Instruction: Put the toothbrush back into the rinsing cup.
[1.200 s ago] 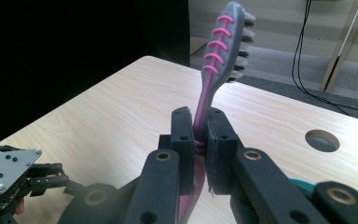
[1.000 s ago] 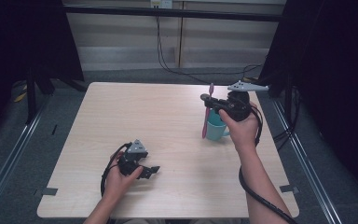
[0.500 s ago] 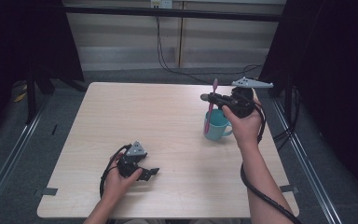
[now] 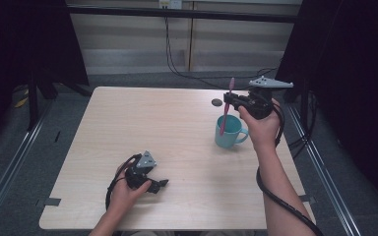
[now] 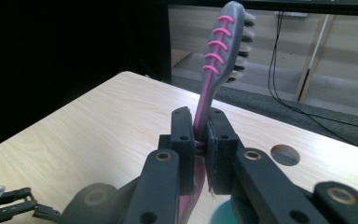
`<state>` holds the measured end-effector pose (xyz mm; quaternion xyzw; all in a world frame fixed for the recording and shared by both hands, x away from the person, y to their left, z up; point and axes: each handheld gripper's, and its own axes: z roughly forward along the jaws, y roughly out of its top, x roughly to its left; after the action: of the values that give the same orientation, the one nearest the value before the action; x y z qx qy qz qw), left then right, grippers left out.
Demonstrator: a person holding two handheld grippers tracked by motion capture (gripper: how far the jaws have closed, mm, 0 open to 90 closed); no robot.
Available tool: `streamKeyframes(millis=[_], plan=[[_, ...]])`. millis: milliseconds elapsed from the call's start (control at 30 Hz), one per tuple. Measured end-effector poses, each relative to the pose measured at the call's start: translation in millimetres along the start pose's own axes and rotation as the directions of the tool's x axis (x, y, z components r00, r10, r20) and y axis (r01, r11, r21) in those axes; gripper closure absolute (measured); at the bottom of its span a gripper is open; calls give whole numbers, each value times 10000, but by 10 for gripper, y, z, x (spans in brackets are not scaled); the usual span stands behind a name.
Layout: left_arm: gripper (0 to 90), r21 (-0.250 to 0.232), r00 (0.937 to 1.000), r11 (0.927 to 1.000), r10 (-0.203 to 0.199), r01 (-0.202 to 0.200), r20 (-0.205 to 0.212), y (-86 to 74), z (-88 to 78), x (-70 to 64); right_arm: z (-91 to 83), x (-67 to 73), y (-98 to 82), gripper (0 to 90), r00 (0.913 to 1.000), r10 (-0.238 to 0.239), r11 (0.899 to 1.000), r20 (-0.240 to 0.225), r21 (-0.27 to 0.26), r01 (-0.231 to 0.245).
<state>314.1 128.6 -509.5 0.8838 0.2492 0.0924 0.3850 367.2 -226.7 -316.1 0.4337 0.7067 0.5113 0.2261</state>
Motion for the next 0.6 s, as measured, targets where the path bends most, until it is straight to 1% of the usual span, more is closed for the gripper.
streamKeyframes(millis=[67,200,300,367,533,600], plan=[[151,-5,10000,10000,-1,1,-5,-1,0,-2,-6,-21,11,836,9999,-28,10000,102,0,28],[150,-36,10000,10000,-25,25,-12,-4,-1,-9,-15,-94,16,836,9995,66,10000,317,-56,-64],[150,-54,10000,10000,-26,26,-2,-6,-1,-13,-13,-119,12,836,9993,111,9999,347,-85,-108],[150,-37,10000,10000,-3,3,7,-6,-3,-14,-3,-154,9,836,9990,94,9999,444,-71,-91],[150,-21,10000,10000,13,-13,-4,-6,-4,-14,8,-180,24,836,9985,42,9999,541,-121,-36],[150,-14,10000,10000,15,-15,1,-6,-4,-14,18,-191,32,836,9983,144,9997,559,-185,-134]])
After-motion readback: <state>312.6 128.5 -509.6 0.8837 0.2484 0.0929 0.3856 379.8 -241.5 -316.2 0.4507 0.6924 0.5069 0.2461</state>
